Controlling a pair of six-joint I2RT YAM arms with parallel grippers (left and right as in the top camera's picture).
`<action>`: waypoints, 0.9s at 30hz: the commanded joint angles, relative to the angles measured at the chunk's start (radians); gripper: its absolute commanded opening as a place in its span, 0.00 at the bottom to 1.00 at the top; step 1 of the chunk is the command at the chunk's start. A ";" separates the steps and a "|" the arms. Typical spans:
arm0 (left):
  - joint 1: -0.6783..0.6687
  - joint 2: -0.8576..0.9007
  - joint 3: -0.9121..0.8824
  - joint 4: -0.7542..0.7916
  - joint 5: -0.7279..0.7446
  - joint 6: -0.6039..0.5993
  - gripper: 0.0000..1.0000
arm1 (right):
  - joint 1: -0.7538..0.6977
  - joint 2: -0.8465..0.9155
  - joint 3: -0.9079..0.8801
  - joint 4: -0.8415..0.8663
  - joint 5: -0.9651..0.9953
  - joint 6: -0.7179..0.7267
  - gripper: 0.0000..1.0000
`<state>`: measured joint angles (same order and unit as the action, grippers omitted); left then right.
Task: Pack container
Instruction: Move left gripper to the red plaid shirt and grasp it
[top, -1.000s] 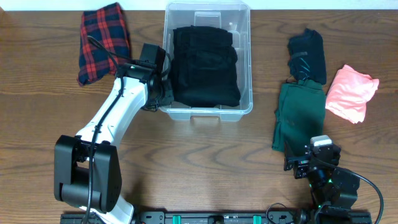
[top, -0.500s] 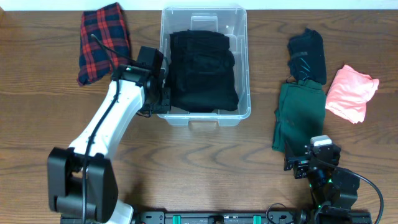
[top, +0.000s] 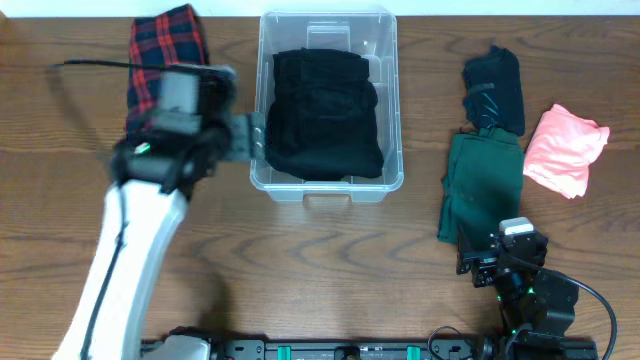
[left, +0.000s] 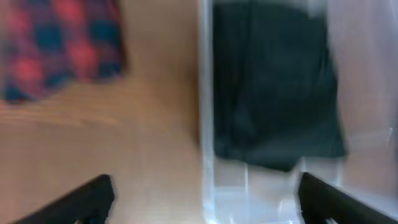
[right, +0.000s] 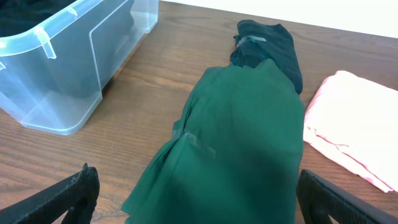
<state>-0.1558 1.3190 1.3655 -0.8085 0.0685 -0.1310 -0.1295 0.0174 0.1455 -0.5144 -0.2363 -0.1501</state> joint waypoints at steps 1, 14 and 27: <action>0.100 -0.047 0.020 0.046 -0.055 -0.005 0.98 | 0.006 -0.003 -0.003 -0.001 -0.007 -0.001 0.99; 0.587 0.250 0.020 0.330 0.663 -0.086 0.98 | 0.006 -0.003 -0.003 -0.001 -0.007 -0.001 0.99; 0.697 0.640 0.020 0.847 0.827 -0.323 0.98 | 0.006 -0.003 -0.003 -0.001 -0.007 -0.001 0.99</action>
<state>0.5297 1.9160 1.3800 0.0132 0.8494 -0.3859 -0.1295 0.0174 0.1455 -0.5144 -0.2363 -0.1501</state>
